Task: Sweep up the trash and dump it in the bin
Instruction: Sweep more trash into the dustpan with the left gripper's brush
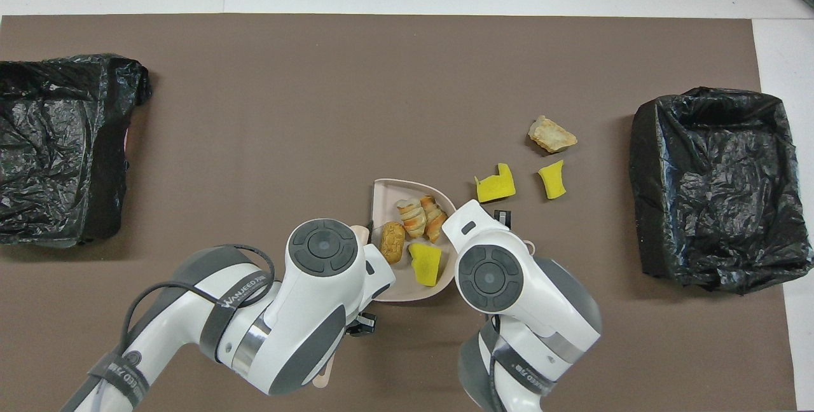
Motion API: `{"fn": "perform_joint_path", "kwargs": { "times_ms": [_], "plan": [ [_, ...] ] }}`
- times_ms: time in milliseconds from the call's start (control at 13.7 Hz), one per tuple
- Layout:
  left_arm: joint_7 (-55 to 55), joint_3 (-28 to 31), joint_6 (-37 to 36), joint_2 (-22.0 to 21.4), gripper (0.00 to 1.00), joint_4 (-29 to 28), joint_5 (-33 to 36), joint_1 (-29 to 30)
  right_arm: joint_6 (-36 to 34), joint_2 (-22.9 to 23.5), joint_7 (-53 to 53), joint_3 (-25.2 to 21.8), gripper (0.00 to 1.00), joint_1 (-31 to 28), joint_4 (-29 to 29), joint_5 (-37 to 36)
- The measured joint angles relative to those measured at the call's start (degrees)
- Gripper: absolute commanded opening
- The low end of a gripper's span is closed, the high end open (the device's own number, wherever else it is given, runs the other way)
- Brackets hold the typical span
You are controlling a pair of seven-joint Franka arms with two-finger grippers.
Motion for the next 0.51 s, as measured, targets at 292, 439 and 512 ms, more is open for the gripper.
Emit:
{"fn": "perform_joint_path", "kwargs": {
  "times_ms": [292, 439, 512],
  "plan": [
    [-9.8, 0.0, -0.2, -1.5, 0.00, 0.3, 0.9, -0.7, -2.0, 0.1, -1.1, -0.1, 0.00, -1.8, 2.1, 0.0],
    [-14.1, 0.0, -0.3, -2.2, 0.00, 0.2, 1.0, -1.5, -5.4, -0.5, -5.5, -0.1, 0.00, -3.5, 3.8, 1.6],
    [-15.1, 0.0, -0.3, -2.5, 0.00, 0.0, 1.0, -1.9, -7.2, -1.1, -8.7, -0.1, 0.00, -4.6, 4.7, 3.3]
  ]
}}
